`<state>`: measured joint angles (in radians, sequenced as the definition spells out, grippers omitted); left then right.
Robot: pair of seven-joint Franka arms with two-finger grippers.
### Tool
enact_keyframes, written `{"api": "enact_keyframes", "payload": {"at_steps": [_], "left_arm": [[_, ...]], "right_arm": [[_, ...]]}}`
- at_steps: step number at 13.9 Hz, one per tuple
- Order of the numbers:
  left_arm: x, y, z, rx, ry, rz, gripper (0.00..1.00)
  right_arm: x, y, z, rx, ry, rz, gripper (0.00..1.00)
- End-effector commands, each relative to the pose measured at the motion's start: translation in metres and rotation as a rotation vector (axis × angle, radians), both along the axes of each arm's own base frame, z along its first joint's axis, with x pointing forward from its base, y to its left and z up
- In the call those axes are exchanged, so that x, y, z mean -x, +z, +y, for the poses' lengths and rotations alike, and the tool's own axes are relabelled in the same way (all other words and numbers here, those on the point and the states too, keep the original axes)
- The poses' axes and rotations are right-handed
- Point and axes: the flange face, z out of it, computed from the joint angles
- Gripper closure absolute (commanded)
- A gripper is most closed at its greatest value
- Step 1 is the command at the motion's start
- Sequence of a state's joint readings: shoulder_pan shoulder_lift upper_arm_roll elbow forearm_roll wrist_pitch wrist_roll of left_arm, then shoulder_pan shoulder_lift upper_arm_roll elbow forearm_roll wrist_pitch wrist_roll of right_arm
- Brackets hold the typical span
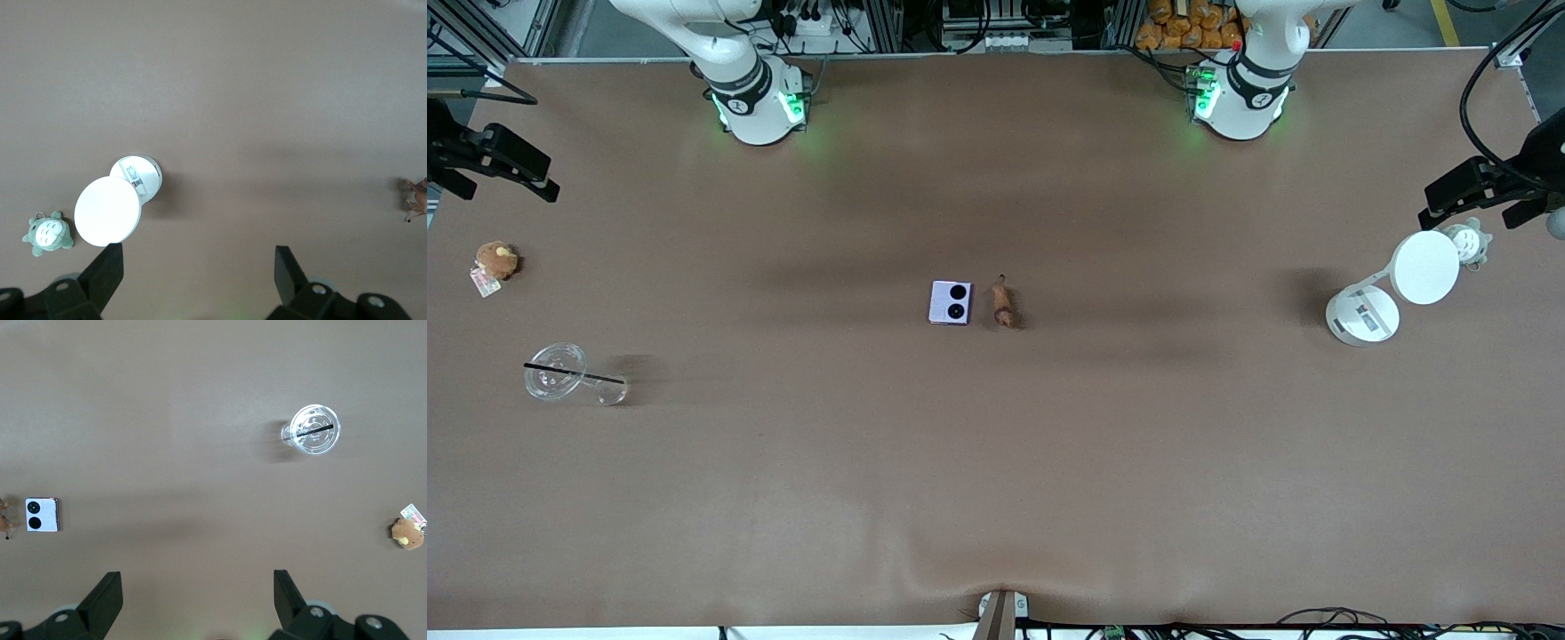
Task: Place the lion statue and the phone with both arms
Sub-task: 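Move the left gripper toward the brown lion statue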
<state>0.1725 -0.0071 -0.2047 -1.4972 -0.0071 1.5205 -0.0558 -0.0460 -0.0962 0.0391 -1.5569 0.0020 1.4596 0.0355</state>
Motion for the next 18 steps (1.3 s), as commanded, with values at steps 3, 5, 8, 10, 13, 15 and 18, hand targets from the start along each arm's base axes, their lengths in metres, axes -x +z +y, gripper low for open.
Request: {"api": "enact_keyframes", "payload": {"at_steps": [3,5,8,10,13,15,18], "left_arm": [[0.006,0.005,0.000,-0.018,-0.004,0.001,0.00],[0.002,-0.002,-0.002,-0.004,-0.005,0.015,0.00],[-0.018,-0.044,-0.017,0.038,-0.031,0.092,0.00],[-0.032,-0.071,-0.044,0.052,-0.073,0.126,0.00],[-0.056,-0.125,-0.092,0.056,-0.152,0.189,0.00],[-0.067,-0.149,-0.126,0.061,-0.179,0.176,0.00],[-0.070,-0.179,-0.199,0.071,-0.141,0.135,0.00]], "right_arm": [[0.002,-0.002,-0.002,-0.006,-0.015,0.010,0.00],[0.002,-0.003,-0.003,-0.006,-0.017,0.013,0.00],[0.001,-0.004,-0.003,-0.006,-0.017,0.014,0.00],[0.001,-0.004,-0.004,-0.006,-0.018,0.014,0.00],[0.001,-0.008,-0.005,-0.006,-0.020,0.022,0.00],[0.000,-0.009,-0.005,-0.006,-0.020,0.022,0.00],[-0.001,-0.010,-0.006,-0.006,-0.021,0.024,0.00]]}}
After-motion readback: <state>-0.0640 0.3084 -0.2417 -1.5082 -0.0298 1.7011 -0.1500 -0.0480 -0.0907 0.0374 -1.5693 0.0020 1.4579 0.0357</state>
